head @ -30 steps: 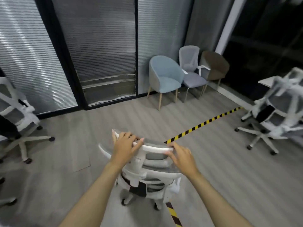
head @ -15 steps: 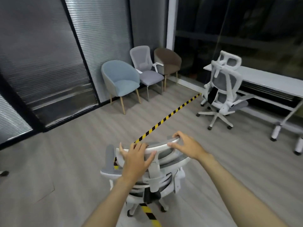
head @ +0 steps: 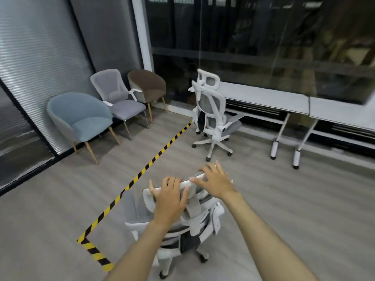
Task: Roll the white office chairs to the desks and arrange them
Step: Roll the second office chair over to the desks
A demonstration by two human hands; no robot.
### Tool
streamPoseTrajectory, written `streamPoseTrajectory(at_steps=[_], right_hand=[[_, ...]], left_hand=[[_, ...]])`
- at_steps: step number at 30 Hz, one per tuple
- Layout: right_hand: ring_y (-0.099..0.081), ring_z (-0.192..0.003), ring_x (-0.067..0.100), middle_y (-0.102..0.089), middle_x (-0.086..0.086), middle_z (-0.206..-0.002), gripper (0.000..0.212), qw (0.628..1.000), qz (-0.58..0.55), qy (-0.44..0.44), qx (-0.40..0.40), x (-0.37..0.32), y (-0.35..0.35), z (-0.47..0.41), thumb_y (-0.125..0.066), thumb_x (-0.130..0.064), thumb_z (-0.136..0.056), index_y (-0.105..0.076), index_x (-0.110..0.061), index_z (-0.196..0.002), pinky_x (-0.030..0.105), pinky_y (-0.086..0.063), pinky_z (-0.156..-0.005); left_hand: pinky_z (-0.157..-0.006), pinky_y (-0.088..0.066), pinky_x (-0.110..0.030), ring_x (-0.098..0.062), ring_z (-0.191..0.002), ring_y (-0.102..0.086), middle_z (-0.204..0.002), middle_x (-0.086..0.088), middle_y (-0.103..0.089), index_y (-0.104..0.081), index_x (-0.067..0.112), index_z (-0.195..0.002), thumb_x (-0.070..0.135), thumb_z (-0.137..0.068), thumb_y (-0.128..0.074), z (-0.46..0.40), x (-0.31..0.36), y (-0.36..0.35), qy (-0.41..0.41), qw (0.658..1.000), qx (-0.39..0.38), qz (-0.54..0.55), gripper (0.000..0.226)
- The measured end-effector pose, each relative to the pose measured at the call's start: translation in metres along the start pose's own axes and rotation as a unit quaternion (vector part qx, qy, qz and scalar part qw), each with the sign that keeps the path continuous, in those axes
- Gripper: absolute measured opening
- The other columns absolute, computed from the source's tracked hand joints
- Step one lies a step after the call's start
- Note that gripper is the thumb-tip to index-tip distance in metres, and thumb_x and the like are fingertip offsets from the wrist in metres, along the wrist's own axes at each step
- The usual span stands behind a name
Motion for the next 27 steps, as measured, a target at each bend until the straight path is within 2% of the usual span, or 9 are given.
streamPoseTrajectory(at_steps=[2, 6, 11, 13, 15, 17, 20, 23, 27], right_hand=[[0.003, -0.157, 0.025, -0.023, -0.009, -0.164, 0.081, 0.999, -0.015, -0.022, 0.021, 0.034, 0.020, -0.012, -0.038, -0.089, -0.082, -0.045, -0.037, -0.144, 0.059, -0.019, -0.120], [0.004, -0.158, 0.023, 0.002, -0.014, -0.170, 0.079, 0.992, -0.081, -0.066, 0.067, 0.099, 0.053, -0.033, -0.046, -0.082, -0.086, -0.037, -0.039, -0.152, 0.056, -0.016, -0.124], [-0.022, -0.154, 0.024, 0.021, -0.024, -0.165, 0.091, 0.964, -0.166, -0.117, 0.171, 0.186, 0.091, -0.067, -0.045, -0.091, -0.079, -0.013, -0.053, -0.156, 0.056, -0.041, -0.112], [-0.017, -0.156, 0.022, 0.017, -0.016, -0.168, 0.091, 0.954, -0.168, -0.132, 0.212, 0.216, 0.112, -0.084, -0.045, -0.088, -0.083, -0.010, -0.050, -0.158, 0.054, -0.036, -0.117], [-0.003, -0.158, 0.019, 0.011, -0.005, -0.171, 0.086, 0.946, -0.162, -0.147, 0.241, 0.240, 0.135, -0.101, -0.044, -0.079, -0.091, -0.011, -0.041, -0.161, 0.051, -0.024, -0.124], [0.000, -0.158, 0.018, 0.007, -0.002, -0.172, 0.081, 0.940, -0.151, -0.161, 0.260, 0.260, 0.158, -0.117, -0.042, -0.068, -0.098, -0.013, -0.031, -0.163, 0.050, -0.019, -0.126], [-0.001, -0.158, 0.012, 0.003, -0.003, -0.172, 0.083, 0.929, -0.158, -0.179, 0.281, 0.292, 0.190, -0.143, -0.045, -0.059, -0.101, -0.009, -0.017, -0.164, 0.043, -0.018, -0.127], [0.004, -0.157, 0.010, 0.009, -0.005, -0.171, 0.090, 0.924, -0.183, -0.191, 0.277, 0.325, 0.214, -0.167, -0.048, -0.058, -0.101, 0.000, -0.014, -0.164, 0.034, -0.012, -0.128], [0.006, -0.157, 0.013, 0.018, -0.003, -0.170, 0.108, 0.922, -0.200, -0.203, 0.261, 0.374, 0.252, -0.206, -0.060, -0.062, -0.093, 0.007, -0.012, -0.162, 0.034, -0.013, -0.127]], left_hand=[[-0.109, -0.018, -0.069, -0.015, -0.108, -0.057, -0.103, 0.013, -0.059, -0.059, 0.028, -0.106, 0.047, -0.099, -0.041, -0.025, 0.028, -0.022, -0.005, 1.000, 0.005, 0.014, 0.028], [-0.111, -0.017, -0.068, -0.015, -0.112, -0.056, -0.106, 0.013, -0.059, -0.060, 0.028, -0.111, 0.047, -0.103, -0.034, -0.074, 0.081, -0.068, -0.035, 0.999, -0.001, 0.021, 0.033], [-0.104, -0.029, -0.062, -0.017, -0.105, -0.059, -0.106, 0.011, -0.063, -0.062, 0.026, -0.114, 0.043, -0.103, -0.038, -0.144, 0.148, -0.124, -0.080, 0.996, 0.024, 0.024, 0.031], [-0.097, -0.035, -0.055, -0.018, -0.098, -0.060, -0.107, 0.012, -0.064, -0.063, 0.027, -0.116, 0.043, -0.103, -0.043, -0.175, 0.178, -0.146, -0.103, 0.993, 0.031, 0.038, 0.029], [-0.090, -0.038, -0.049, -0.018, -0.094, -0.059, -0.109, 0.013, -0.065, -0.063, 0.027, -0.119, 0.043, -0.104, -0.047, -0.207, 0.207, -0.167, -0.118, 0.991, 0.026, 0.054, 0.027], [-0.087, -0.038, -0.045, -0.016, -0.095, -0.059, -0.112, 0.014, -0.066, -0.063, 0.027, -0.122, 0.042, -0.103, -0.050, -0.241, 0.235, -0.191, -0.124, 0.989, 0.005, 0.075, 0.027], [-0.090, -0.037, -0.041, -0.016, -0.107, -0.060, -0.121, 0.012, -0.065, -0.058, 0.026, -0.130, 0.034, -0.101, -0.054, -0.291, 0.276, -0.229, -0.159, 0.981, -0.046, 0.106, 0.031], [-0.100, -0.036, -0.038, -0.014, -0.121, -0.056, -0.130, 0.013, -0.062, -0.056, 0.028, -0.133, 0.028, -0.099, -0.056, -0.336, 0.300, -0.260, -0.191, 0.959, -0.110, 0.178, 0.034], [-0.098, -0.041, -0.046, -0.013, -0.116, -0.057, -0.118, 0.021, -0.065, -0.062, 0.042, -0.123, 0.039, -0.093, -0.068, -0.395, 0.307, -0.296, -0.135, 0.963, -0.086, 0.218, 0.031]])
Point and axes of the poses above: each hand's wrist, its own z-axis away from the middle knuckle, its own y-axis out of the back of the hand, x = y × z, the point moved 8 cm from there along -z, towards the middle knuckle
